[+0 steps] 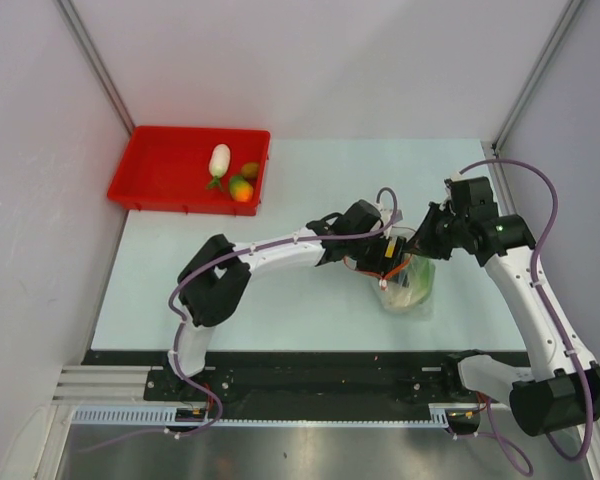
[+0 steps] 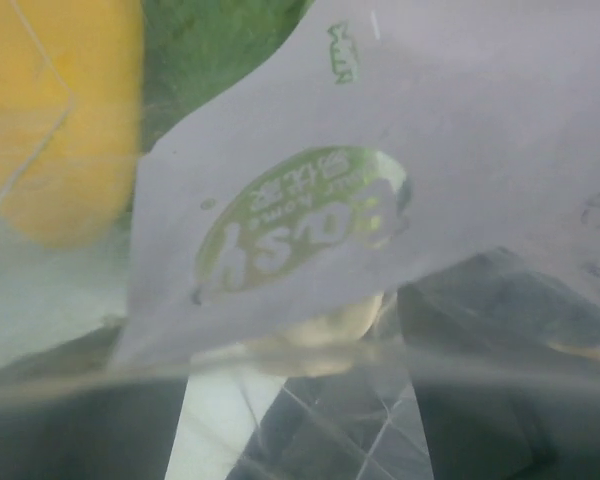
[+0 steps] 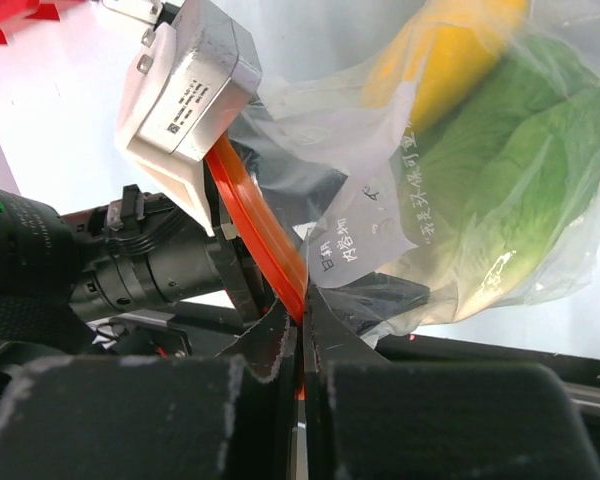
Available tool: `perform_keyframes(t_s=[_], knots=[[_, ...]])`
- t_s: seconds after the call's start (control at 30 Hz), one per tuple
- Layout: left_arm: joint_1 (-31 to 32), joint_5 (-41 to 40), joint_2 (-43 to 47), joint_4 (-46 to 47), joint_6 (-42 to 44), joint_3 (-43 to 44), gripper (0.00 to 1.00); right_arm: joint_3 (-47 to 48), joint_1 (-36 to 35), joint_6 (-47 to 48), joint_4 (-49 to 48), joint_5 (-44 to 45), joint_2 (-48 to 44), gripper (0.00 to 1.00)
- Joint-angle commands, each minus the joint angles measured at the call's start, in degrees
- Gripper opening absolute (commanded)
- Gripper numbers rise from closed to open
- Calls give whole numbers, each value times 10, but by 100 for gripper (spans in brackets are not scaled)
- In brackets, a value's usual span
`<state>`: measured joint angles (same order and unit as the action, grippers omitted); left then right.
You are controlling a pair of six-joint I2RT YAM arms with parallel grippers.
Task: Open the zip-top bag and remove the fake food
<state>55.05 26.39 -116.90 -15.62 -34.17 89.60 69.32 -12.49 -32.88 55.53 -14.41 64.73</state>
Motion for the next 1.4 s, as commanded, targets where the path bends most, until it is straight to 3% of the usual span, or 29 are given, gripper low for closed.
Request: perform_keyframes(t_s=[0.0, 0.33, 0.53, 0.63, 0.67, 0.73, 0.77, 0.9, 1.03, 1.1, 1.37], knots=[[17, 23, 14, 61, -33, -30, 86, 11, -5, -60, -60, -39, -17, 0], [47, -57, -25, 80, -72, -24, 91, 11, -1, -75, -24, 16, -19, 0], [61, -128, -34, 107, -93, -36, 78, 11, 7, -76, -5, 46, -43, 0], [64, -145, -28, 123, -102, -50, 60, 11, 18, -65, -3, 30, -42, 0], [63, -143, -26, 130, -103, -56, 46, 11, 18, -61, -3, 29, -43, 0], [63, -152, -16, 135, -98, -63, 35, 11, 16, -49, -3, 22, -43, 0], [62, -156, -4, 132, -91, -63, 25, 11, 15, -33, 1, 25, -43, 0], [59, -156, 19, 64, -46, -15, 1, 11, 10, 20, 10, 40, -54, 0], [33, -90, 18, -19, -60, 58, 0, 11, -24, 63, 19, 34, -53, 0], [14, -68, 13, -63, -82, 103, 0, 11, -70, 63, 26, 79, -58, 0], [-35, 18, 23, -78, -162, 146, 0, 0, -114, 55, 50, 179, -68, 0]])
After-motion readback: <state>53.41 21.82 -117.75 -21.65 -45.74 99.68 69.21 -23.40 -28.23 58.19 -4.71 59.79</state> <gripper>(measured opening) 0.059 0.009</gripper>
